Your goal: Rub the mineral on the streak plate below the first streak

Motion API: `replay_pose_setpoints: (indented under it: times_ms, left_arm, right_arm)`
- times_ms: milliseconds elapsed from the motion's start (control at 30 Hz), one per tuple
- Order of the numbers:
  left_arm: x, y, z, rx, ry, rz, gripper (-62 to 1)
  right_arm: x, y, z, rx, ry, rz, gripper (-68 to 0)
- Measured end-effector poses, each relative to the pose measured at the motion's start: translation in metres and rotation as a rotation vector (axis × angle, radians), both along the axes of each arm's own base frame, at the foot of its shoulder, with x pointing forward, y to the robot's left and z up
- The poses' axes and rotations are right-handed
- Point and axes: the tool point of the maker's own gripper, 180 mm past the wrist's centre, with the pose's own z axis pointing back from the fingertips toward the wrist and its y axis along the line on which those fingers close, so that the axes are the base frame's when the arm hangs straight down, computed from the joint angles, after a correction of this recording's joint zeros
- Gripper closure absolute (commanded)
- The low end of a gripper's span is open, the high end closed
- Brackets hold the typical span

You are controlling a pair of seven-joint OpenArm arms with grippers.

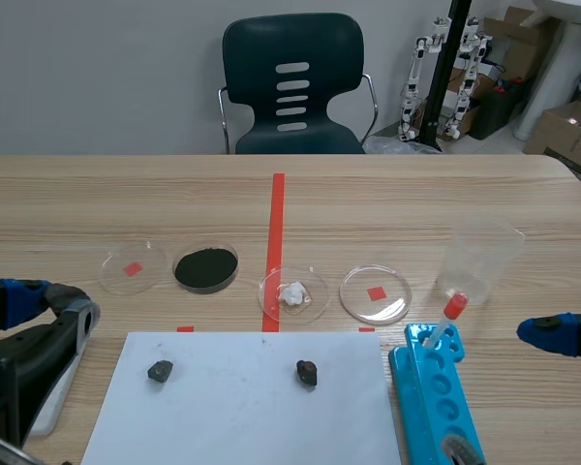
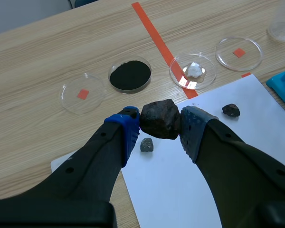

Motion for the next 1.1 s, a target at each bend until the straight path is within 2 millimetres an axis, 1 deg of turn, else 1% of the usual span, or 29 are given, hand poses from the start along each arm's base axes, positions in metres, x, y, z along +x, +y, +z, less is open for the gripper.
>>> replay_pose_setpoints:
  times_ms: [700,833,933,1000,1100]
  left_arm:
    - [0.0,0.0,0.0,0.0,0.001,0.0,-14.5]
    - [0.001,0.004,-0.012,0.02,0.075,0.02,-14.5]
    - [0.009,0.008,-0.016,0.03,0.097,0.039,-14.5]
    - [0.015,0.014,-0.024,0.027,0.118,0.074,-14.5]
    - [0.022,0.015,-0.037,0.025,0.146,0.057,-14.5]
  right_arm:
    - [0.0,0.0,0.0,0.0,0.0,0.0,-58.7]
    - [0.0,0.0,0.0,0.0,0.0,0.0,-58.7]
    - [0.0,0.0,0.0,0.0,0.0,0.0,-58.7]
    - [0.0,0.0,0.0,0.0,0.0,0.0,-58.7]
    - [0.0,0.0,0.0,0.0,0.0,0.0,-58.7]
